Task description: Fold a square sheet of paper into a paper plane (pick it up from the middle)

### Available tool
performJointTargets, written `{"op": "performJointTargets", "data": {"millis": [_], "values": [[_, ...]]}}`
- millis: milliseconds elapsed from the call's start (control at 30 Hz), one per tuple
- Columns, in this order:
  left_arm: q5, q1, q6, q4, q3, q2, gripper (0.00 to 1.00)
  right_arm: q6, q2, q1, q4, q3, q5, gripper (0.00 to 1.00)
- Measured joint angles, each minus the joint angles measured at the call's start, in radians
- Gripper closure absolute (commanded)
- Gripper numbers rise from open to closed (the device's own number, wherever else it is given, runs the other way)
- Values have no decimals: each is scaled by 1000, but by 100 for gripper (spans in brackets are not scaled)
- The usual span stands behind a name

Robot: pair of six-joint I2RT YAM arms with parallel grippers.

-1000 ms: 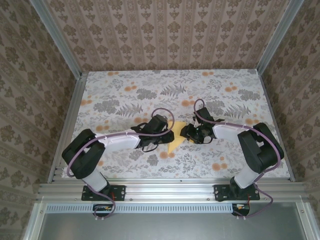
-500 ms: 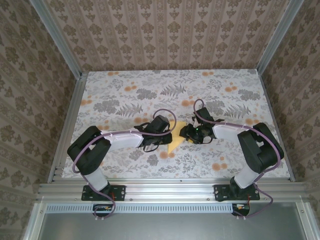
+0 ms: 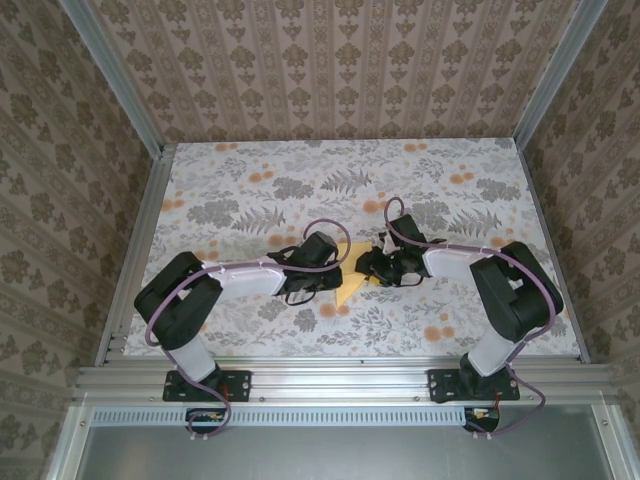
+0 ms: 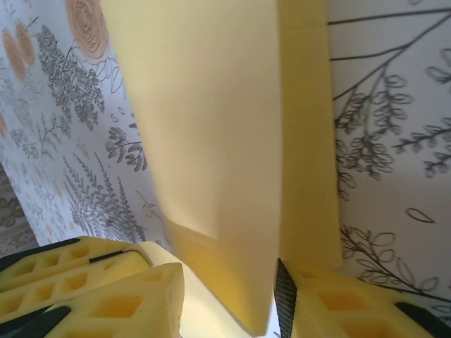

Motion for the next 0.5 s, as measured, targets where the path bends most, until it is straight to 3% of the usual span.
{"op": "performJointTargets", "data": {"millis": [333,500], "values": [[-3,15,-2,0,0,1,83,0,1,16,51,-21,-42,64],[-2,25,-2,0,0,7,79,-3,14,17,57,-24,-42,71]]}}
